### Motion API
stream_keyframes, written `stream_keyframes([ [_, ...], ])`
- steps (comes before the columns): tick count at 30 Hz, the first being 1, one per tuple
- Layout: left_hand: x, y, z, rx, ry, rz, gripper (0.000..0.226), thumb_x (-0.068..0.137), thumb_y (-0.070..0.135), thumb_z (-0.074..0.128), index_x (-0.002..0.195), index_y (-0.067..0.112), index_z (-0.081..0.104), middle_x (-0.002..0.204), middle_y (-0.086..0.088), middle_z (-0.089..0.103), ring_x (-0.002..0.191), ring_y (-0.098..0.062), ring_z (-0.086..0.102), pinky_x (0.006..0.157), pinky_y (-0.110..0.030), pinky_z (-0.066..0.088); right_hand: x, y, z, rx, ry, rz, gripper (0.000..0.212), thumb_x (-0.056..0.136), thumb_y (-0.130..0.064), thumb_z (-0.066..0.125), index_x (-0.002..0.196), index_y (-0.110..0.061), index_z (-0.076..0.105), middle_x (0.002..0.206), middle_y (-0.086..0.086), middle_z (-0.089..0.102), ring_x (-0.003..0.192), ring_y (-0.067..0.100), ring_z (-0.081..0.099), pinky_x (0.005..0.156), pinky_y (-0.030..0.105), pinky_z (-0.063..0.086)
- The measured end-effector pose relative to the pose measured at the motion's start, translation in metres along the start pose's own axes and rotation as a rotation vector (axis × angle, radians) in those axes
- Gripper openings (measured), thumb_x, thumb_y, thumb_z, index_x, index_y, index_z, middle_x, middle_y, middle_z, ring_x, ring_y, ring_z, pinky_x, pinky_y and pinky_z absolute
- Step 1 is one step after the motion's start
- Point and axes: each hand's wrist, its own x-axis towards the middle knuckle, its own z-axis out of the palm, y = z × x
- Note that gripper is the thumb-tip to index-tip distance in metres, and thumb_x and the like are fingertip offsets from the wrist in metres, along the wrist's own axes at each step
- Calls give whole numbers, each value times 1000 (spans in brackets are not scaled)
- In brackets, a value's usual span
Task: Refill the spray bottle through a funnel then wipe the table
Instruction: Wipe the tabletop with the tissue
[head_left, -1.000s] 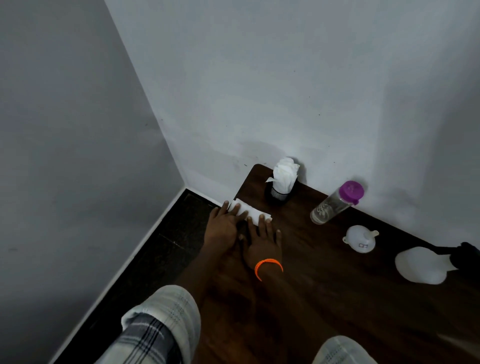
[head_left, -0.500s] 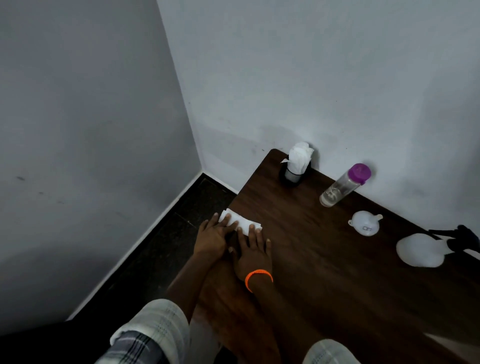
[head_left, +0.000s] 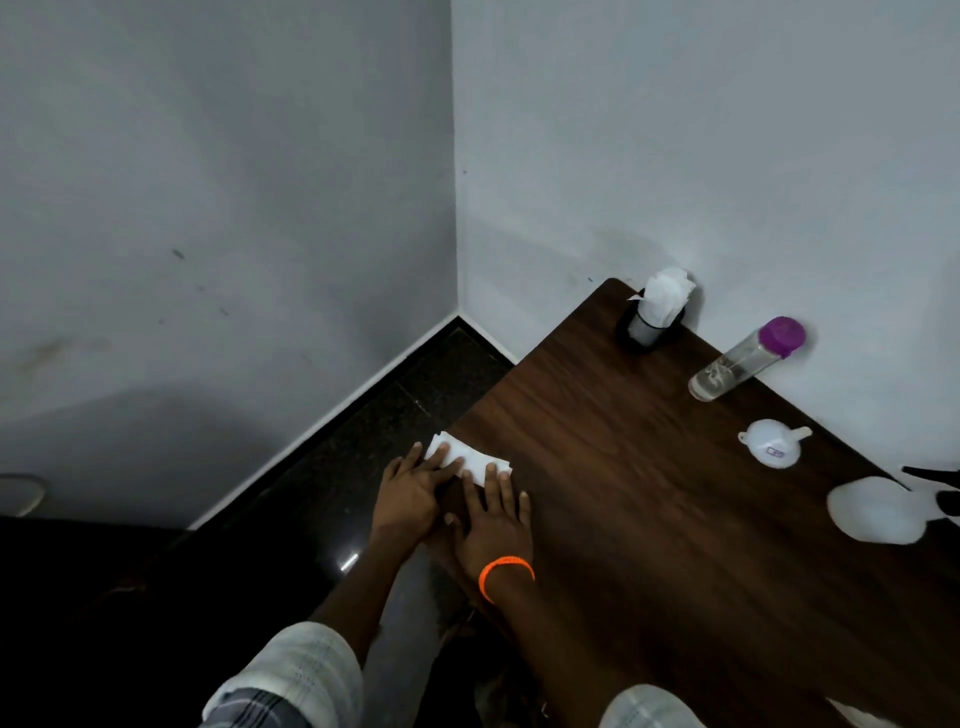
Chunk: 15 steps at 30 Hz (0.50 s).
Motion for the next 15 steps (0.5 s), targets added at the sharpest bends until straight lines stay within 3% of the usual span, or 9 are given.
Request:
stream_keyframes([
  [5,-45,-18,12,-75,87,-77,74,76,46,22,145,48,49,162,15,33,153,-27,26,114,-45,28,-23,-22,16,-50,-42,-72,67,89,-61,44,148,-32,52,157,8,48,146,30,44,115,51,17],
  [10,-73,-35,23,-106,126,-123,71,77,39,24,140,47,55,159,13,40,150,-30,35,109,-48,36,-36,-36,30,-62,-55,-129,65,88,-60,42,145,-32,57,154,9,51,142,30,48,112,52,22],
  [15,-93,-31,31,-121,127,-118,72,76,38,25,140,41,58,157,7,44,150,-31,34,111,-47,34,-50,-31,36,-62,-39,-168,63,88,-60,42,144,-35,56,154,4,51,143,27,48,113,51,22],
])
